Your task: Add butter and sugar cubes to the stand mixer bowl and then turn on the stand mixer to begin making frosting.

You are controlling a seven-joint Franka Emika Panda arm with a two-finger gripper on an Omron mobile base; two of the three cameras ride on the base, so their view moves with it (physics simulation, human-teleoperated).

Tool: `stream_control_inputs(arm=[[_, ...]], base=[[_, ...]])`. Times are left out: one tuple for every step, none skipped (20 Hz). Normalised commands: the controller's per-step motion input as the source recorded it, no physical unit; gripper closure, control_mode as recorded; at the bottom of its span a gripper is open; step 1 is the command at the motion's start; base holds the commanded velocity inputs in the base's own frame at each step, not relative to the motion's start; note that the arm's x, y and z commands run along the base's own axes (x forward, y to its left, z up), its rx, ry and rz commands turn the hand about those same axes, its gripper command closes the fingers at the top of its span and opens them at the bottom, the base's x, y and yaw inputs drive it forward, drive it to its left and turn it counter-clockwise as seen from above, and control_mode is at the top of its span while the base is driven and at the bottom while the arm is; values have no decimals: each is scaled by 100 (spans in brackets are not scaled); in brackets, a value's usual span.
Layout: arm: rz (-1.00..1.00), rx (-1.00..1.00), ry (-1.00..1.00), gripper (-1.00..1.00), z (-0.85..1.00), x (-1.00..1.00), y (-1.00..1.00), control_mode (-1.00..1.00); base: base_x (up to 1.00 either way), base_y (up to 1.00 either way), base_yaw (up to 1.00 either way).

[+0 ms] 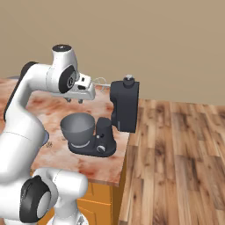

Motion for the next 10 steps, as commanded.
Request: stream_control_inputs(arm=[[0,0,-1,-100,0,0,0,-100],[0,0,-8,-100,0,0,0,-100],[0,0,-14,-100,0,-6,0,-100],[2,0,-18,-100,0,-14,0,-100],[6,0,-22,-100,-5,-29,0,-100],[9,0,-22,-100,-6,-31,0,-100],[11,0,-22,-100,-10,-35,5,-100],[12,0,-16,-100,-16,-34,9,-100],[13,-1,-12,-100,-22,-34,14,-100],[14,-2,-5,-100,-15,-29,20,-100]], base=[[0,0,0],[0,0,0],[0,0,0],[0,0,0],[0,0,0],[0,0,0],[0,0,0],[0,0,0],[0,0,0],[0,0,0]])
